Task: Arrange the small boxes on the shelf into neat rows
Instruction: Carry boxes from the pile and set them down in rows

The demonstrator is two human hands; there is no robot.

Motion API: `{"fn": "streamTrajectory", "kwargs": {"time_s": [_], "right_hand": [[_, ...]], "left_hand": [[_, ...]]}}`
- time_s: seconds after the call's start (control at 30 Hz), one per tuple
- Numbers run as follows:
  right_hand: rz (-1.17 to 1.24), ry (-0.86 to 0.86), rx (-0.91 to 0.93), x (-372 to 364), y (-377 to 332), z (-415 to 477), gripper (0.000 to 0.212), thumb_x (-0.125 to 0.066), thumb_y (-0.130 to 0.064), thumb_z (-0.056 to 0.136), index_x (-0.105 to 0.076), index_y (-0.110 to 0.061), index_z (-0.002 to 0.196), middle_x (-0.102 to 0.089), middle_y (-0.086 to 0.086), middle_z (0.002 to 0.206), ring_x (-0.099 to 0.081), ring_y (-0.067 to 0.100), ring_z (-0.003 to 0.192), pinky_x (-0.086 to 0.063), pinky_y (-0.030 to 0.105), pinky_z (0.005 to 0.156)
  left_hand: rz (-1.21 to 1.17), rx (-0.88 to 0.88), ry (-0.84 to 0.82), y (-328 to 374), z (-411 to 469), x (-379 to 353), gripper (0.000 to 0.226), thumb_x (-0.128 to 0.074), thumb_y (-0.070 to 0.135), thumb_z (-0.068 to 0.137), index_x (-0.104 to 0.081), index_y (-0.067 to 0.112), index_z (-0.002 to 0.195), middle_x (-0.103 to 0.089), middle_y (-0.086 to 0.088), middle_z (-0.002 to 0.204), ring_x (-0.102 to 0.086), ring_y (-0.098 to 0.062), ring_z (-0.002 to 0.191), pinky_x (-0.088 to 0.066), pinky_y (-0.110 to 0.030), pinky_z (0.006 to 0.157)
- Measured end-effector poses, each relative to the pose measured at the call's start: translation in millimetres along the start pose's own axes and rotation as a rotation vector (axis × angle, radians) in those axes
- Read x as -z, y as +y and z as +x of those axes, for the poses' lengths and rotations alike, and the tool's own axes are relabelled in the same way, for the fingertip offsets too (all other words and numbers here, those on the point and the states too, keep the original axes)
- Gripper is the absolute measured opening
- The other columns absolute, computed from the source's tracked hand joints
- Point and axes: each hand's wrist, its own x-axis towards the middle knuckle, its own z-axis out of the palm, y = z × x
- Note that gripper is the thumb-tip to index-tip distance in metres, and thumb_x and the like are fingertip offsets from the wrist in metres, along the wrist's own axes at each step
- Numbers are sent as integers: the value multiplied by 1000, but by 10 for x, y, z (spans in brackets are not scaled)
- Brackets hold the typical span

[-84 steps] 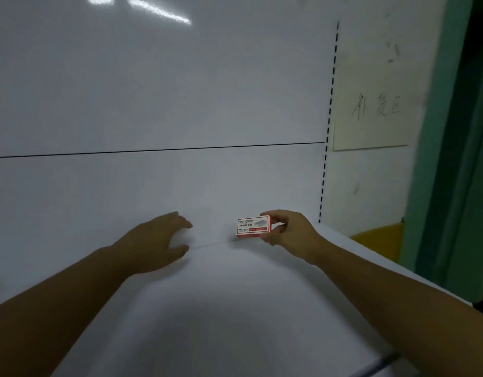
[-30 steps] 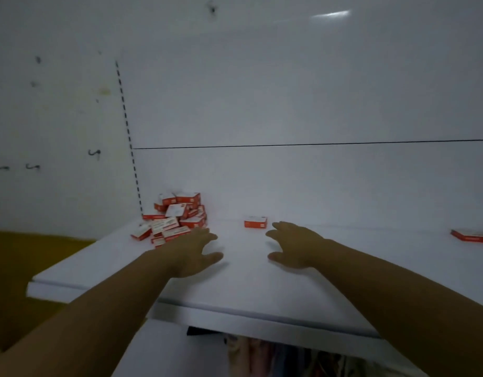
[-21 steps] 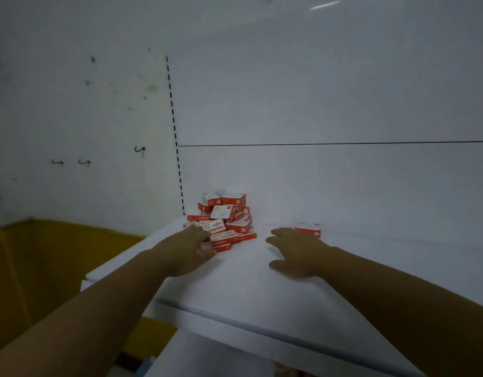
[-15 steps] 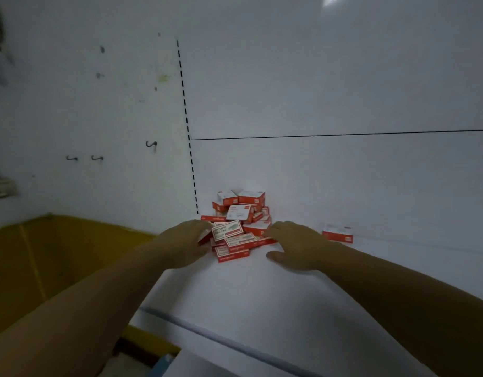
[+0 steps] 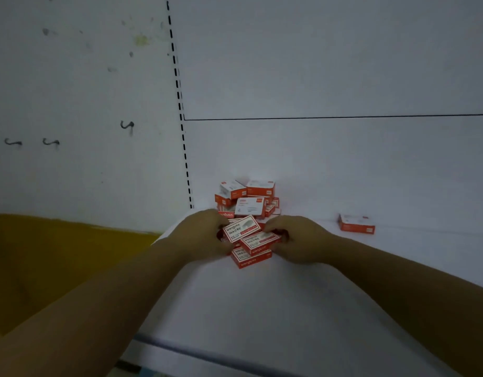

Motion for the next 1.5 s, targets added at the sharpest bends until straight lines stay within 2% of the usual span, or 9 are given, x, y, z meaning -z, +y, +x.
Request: {"fn": "streamTrajectory", "kwargs": {"time_s": [0.13, 0.33, 0.53, 0.63, 0.77, 0.97, 1.13, 1.3, 1.5], "right_hand": [[22, 34, -77, 78, -170, -90, 32, -68, -37, 79, -63, -30, 109, -65, -8, 107, -56, 5, 91, -47, 26, 86], [0, 187, -121, 76, -338, -374, 32, -76, -33, 73, -68, -28, 103, -61, -15, 91, -52, -12, 79, -37, 7, 59], [-106, 397, -276, 371, -205, -861, 42, -78, -28, 71, -63, -20, 110, -63, -2, 108, -50, 3, 76, -38, 17, 70], [-193, 460, -336, 595, -77, -1189, 48, -75, -28, 74, -59, -16, 117, -62, 0, 111, -53, 8, 79, -41, 20, 72], [-240, 509, -408, 871, 153, -1669, 49, -73, -32, 77, -56, -18, 121, -62, -1, 115, -59, 10, 78, -47, 19, 71], [-335, 532, -439, 1372, 754, -2719, 45, -73, -32, 77, -58, -20, 118, -61, -4, 114, -56, 6, 76, -38, 8, 64], [-347, 577, -531, 1728, 1381, -3351, 45, -71, -32, 79, -57, -18, 120, -61, -2, 116, -55, 6, 79, -46, 15, 71], [-331, 610, -535, 1866, 1837, -3640, 44, -72, -32, 78, -58, -19, 119, -61, -3, 114, -54, 6, 76, -37, 8, 65], [-346, 606, -562, 2001, 2335, -3795, 41, -72, -29, 79, -58, -19, 116, -60, -4, 114, -56, 7, 75, -44, 12, 68]], "left_hand": [[-64, 6, 7, -41, 23, -51, 43, -68, 54, 67, -63, 33, 104, -57, 20, 78, -52, 8, 63, -36, -11, 52], [-86, -56, 66, -27, -17, -32, 42, -71, 48, 71, -65, 29, 108, -56, 17, 76, -49, 3, 60, -32, -10, 51], [1, -210, 169, 133, 21, 123, 50, -66, 53, 72, -61, 27, 114, -63, 4, 107, -57, -10, 89, -45, -20, 69], [-12, -280, 225, 485, 52, 192, 53, -67, 52, 72, -59, 24, 117, -62, 1, 106, -56, -13, 92, -48, -26, 74], [-91, -365, 256, 1035, 98, 189, 40, -72, 43, 71, -65, 21, 104, -58, 6, 86, -48, -6, 73, -33, -14, 57], [-133, -469, 263, 2300, 269, 30, 39, -73, 39, 72, -63, 20, 104, -62, 2, 90, -51, -8, 76, -37, -12, 59], [-156, -550, 279, 3269, 454, -175, 37, -72, 39, 72, -63, 20, 102, -62, 2, 89, -50, -7, 75, -33, -8, 58], [-170, -546, 292, 3769, 679, -397, 38, -71, 40, 73, -63, 20, 105, -62, 2, 90, -51, -8, 76, -35, -11, 58], [-197, -606, 283, 4197, 1161, -721, 40, -70, 43, 73, -62, 21, 106, -62, 3, 91, -51, -9, 77, -33, -8, 57]]}}
